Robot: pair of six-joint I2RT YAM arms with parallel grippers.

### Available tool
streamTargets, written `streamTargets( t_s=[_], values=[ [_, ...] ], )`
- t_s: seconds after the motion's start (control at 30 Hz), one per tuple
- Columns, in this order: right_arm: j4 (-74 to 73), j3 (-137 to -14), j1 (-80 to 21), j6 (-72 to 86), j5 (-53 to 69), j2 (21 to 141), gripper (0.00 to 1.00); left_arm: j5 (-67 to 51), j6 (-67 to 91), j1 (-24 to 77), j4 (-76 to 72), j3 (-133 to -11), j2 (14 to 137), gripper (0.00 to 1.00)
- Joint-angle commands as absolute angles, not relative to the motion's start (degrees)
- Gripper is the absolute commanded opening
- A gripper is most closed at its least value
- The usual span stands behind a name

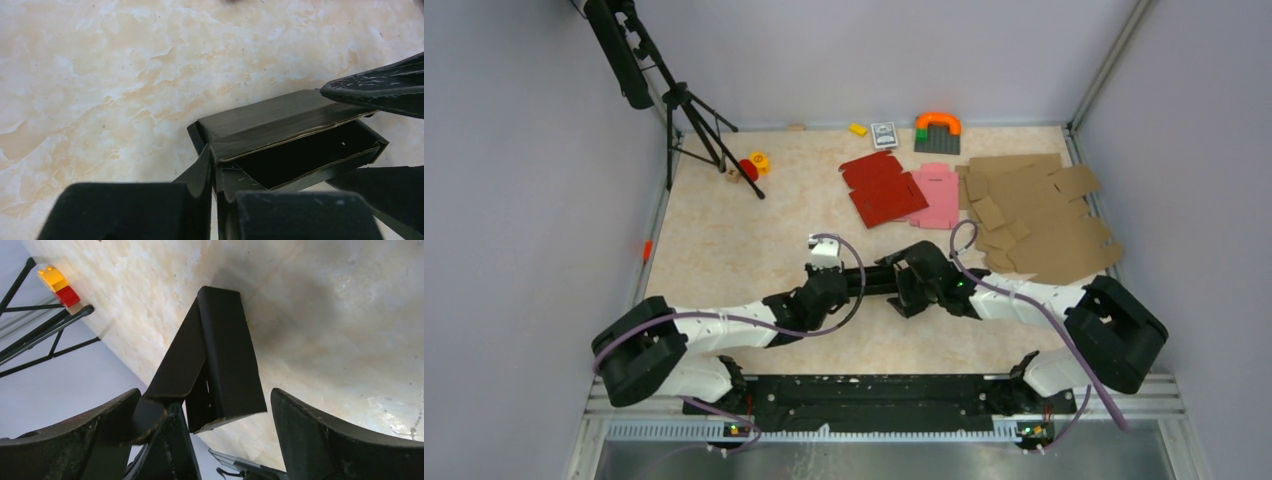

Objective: Fold the paper box
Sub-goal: Close the paper box at the center of the board.

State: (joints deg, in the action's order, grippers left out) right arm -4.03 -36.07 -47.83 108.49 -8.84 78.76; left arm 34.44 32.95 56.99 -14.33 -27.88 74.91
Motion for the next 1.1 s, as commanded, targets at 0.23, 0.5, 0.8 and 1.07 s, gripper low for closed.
streamTargets(
  t_s=[0.23, 0.5, 0.8, 1.07],
  values=[
    [-2.4, -37.1, -47.5, 110.7, -10.4, 81.3, 0.66, 32.2, 31.5, 57.8, -10.9, -29.9, 74.8, 0.0],
    [-4.3, -36.9, -47.1, 112.7, -11.8, 80.9, 0.44, 27.2, 31.1, 57.9, -2.1, -33.5, 71.1, 0.21],
    [-7.4, -37.9, -46.9, 112.9, -13.1, 80.5, 0.37, 22.6, 30.0, 57.9, 1.4, -32.0, 61.7, 0.53],
    [-8.5, -38.2, -46.8, 111.6, -13.6, 79.8, 0.37, 19.4, 30.4, 57.8, 6.2, -30.8, 53.7, 0.59]
  ],
)
